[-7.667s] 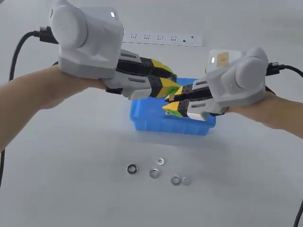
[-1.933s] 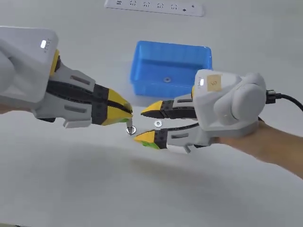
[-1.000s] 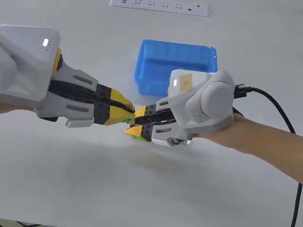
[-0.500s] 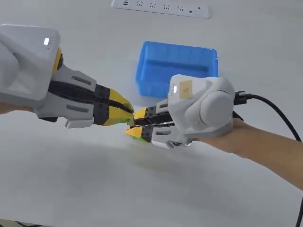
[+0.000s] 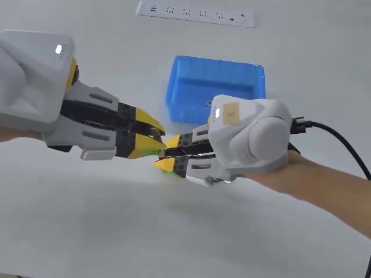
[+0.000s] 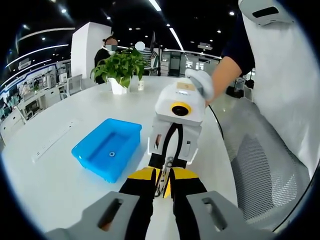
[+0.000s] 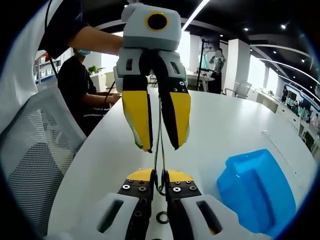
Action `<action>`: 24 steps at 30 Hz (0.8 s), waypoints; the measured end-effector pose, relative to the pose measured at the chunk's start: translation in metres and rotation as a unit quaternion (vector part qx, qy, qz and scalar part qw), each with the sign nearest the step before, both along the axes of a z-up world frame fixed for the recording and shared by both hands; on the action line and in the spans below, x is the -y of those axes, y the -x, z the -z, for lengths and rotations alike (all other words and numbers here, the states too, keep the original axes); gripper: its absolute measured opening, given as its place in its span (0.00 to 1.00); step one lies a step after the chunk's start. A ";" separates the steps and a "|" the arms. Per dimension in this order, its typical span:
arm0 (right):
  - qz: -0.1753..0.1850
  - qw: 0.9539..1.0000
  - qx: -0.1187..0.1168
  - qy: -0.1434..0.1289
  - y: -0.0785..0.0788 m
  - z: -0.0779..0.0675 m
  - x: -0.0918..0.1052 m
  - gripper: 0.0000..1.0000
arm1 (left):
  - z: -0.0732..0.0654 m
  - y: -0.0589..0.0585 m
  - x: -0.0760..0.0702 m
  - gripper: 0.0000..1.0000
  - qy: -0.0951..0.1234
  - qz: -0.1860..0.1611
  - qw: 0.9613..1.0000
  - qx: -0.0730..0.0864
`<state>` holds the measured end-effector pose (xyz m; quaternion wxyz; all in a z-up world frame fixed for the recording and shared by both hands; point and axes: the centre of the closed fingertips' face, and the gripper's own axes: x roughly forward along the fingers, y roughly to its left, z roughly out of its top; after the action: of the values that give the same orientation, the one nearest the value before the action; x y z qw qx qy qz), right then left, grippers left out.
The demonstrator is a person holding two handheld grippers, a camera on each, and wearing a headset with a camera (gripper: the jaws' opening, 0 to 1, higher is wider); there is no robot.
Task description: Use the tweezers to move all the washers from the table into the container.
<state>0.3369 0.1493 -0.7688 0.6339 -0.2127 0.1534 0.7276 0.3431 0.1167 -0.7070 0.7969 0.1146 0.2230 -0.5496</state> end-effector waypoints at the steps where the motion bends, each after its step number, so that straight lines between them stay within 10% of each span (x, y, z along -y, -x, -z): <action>1: 0.001 1.000 0.000 -0.001 0.000 -0.001 0.000 0.09 | -0.001 0.000 0.000 0.16 -0.001 0.000 1.000 0.001; 24: 0.006 1.000 -0.014 -0.015 -0.018 -0.044 0.024 0.09 | -0.013 0.005 -0.022 0.39 -0.006 -0.054 0.999 0.002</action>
<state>0.3550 0.1253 -0.7249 0.6387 -0.1923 0.1526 0.7292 0.3383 0.1385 -0.6936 0.8251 0.1079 0.2307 -0.5044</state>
